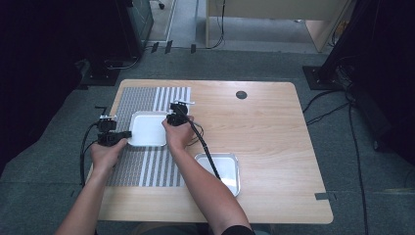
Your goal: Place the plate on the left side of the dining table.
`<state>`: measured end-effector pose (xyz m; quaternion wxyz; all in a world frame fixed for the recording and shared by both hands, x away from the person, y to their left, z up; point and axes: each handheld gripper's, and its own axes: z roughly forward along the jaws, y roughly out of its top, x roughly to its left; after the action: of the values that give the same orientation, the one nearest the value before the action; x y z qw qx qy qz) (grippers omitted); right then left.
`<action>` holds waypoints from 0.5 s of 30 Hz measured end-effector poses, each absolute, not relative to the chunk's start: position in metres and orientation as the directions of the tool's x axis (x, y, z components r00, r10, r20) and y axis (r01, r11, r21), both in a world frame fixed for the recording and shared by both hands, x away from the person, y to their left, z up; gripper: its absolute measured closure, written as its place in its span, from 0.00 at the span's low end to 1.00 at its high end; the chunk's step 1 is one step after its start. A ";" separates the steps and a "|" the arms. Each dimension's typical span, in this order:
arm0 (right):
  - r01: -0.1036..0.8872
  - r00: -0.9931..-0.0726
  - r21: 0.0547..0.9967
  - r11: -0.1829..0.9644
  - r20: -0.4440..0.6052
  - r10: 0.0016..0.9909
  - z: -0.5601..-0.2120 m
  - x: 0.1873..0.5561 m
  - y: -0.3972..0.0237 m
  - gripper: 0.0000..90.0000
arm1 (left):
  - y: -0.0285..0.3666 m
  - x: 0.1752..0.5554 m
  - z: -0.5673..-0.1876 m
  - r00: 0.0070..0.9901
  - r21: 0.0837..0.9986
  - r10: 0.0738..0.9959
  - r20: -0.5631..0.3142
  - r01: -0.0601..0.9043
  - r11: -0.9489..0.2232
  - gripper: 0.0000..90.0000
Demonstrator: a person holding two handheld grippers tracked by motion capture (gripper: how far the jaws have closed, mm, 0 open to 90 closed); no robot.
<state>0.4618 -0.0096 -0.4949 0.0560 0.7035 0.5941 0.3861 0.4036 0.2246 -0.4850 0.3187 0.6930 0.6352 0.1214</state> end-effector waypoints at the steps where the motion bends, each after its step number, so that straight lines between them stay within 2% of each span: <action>1: 0.790 -0.003 0.542 -0.286 0.471 0.882 -0.496 0.463 -0.009 0.99 | 0.225 0.406 -0.486 0.159 0.593 0.958 -0.238 0.805 0.013 0.96; 15: 0.803 0.003 0.524 -0.283 0.472 0.882 -0.500 0.476 -0.006 0.99 | 0.226 0.421 -0.492 0.125 0.575 0.965 -0.230 0.818 0.031 0.95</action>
<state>0.4758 -0.0064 -0.5004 0.0517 0.7062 0.5966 0.3778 0.4206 0.2262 -0.4919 0.3045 0.6853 0.6504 0.1209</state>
